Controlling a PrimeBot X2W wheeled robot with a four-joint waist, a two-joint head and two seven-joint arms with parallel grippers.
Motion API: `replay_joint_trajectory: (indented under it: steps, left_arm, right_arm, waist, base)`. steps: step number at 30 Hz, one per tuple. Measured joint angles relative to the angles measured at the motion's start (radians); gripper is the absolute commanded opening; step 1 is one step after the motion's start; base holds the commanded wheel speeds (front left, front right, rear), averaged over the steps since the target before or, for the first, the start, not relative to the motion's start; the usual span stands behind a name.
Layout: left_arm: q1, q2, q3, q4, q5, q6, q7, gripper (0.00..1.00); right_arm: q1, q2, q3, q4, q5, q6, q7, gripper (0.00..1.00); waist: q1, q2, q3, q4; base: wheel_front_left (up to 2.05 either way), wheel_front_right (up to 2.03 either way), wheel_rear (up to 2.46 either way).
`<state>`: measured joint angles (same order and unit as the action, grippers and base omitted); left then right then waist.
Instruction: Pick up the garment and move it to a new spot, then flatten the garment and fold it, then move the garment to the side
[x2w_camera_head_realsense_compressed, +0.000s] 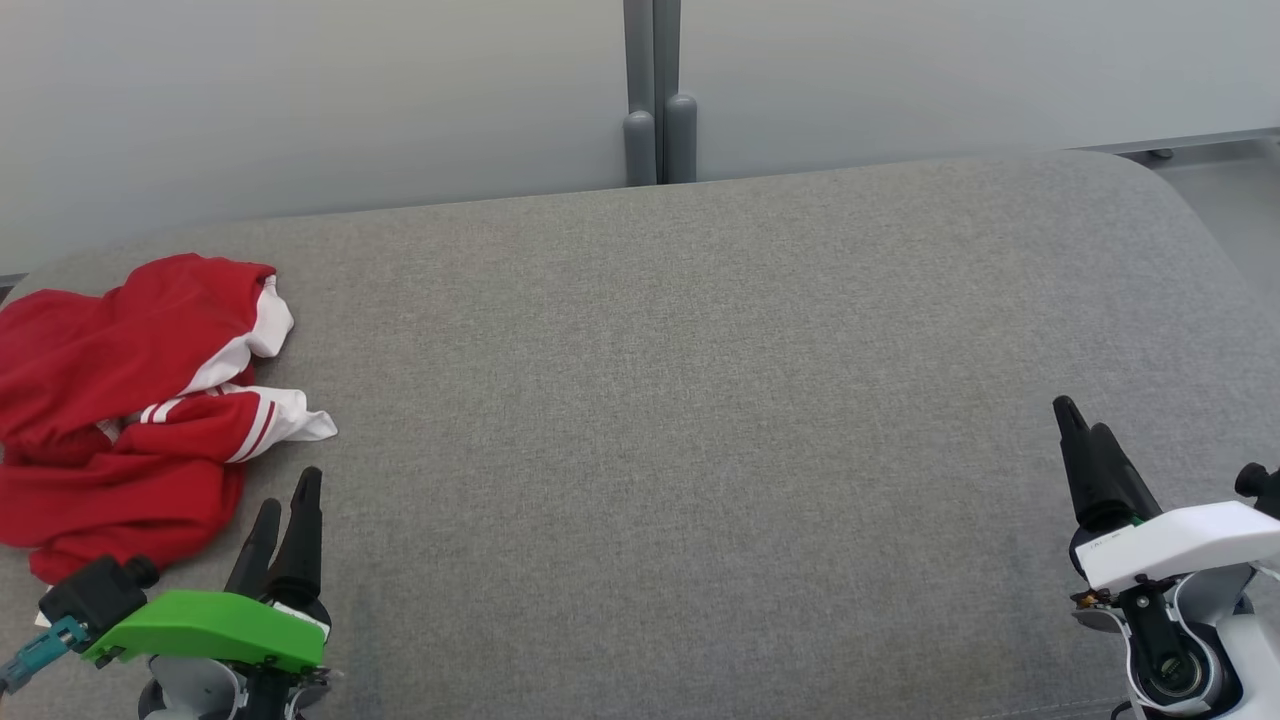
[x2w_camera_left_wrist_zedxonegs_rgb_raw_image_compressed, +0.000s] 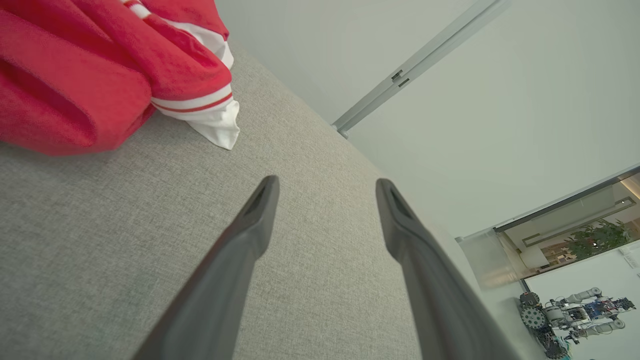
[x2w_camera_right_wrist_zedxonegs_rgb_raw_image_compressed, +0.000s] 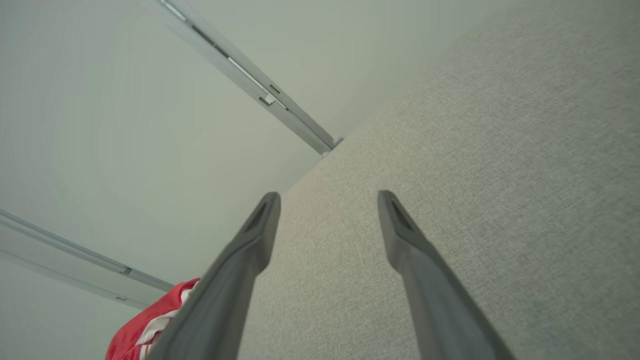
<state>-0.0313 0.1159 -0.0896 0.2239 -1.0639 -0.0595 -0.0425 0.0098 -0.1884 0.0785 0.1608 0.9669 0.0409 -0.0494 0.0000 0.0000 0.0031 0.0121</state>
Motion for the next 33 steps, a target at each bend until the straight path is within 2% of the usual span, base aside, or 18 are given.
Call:
replay_joint_trajectory:
  steps: [10,33]
  left_arm:
    - [0.0,0.015,-0.038,-0.036,0.174,0.025,-0.039,1.0]
    - [0.001,0.037,-0.103,-0.107,0.521,0.028,-0.119,1.0]
  right_arm:
    - [0.012,-0.022,0.053,-0.023,-0.142,-0.027,-0.034,1.0]
    - [0.041,-0.086,0.127,-0.07,-0.45,-0.079,-0.114,1.0]
  waist:
    - [0.0,0.0,-0.004,0.005]
    - [0.0,0.0,-0.005,0.008]
  base:
    - [0.0,0.0,0.0]
    - [0.0,0.0,0.0]
